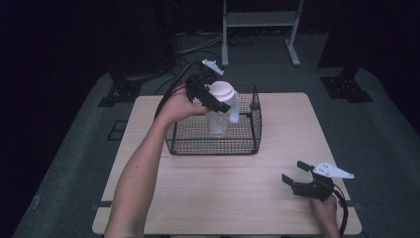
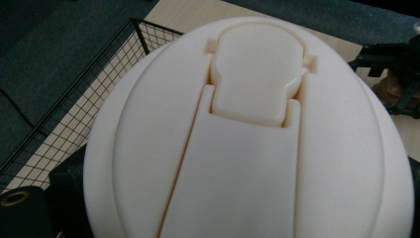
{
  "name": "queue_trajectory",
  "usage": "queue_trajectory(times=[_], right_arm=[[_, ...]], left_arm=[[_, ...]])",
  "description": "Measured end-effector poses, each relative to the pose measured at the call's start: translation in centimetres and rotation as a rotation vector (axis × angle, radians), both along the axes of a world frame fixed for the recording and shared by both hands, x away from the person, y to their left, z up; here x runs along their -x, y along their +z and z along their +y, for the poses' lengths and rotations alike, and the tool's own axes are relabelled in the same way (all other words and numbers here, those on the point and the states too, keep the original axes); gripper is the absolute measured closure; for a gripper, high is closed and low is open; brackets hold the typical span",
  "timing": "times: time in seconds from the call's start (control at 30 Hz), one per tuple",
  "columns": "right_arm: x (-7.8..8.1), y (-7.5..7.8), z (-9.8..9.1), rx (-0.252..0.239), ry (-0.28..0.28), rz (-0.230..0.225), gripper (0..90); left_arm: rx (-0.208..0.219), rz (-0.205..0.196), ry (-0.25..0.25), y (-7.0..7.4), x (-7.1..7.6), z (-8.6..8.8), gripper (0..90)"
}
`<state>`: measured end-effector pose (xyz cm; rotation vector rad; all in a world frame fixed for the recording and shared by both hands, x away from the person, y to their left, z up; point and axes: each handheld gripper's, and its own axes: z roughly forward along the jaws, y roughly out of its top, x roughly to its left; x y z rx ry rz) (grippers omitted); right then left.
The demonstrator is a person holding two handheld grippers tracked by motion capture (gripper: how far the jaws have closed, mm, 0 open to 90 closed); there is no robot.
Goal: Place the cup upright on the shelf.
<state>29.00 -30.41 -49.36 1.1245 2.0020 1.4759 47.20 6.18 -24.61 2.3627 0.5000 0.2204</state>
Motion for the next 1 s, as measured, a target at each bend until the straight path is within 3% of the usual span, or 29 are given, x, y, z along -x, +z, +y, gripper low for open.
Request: queue_trajectory(times=[0.3, 0.63, 1.0], right_arm=[[0.0, 0.0, -0.1, -0.003, -0.005, -0.003, 13.4], [0.0, 0.0, -0.3, -0.019, -0.012, -0.006, 13.4], [0.0, 0.1, -0.3, -0.026, -0.008, -0.002, 13.4]], left_arm=[[0.023, -0.005, 0.047, -0.7, -1.8, 0.0, 4.9], [-0.008, 0.016, 0.095, -2.2, -3.4, -0.2, 4.8], [-0.011, 0.029, 0.145, -4.5, -4.6, -0.1, 4.8]])
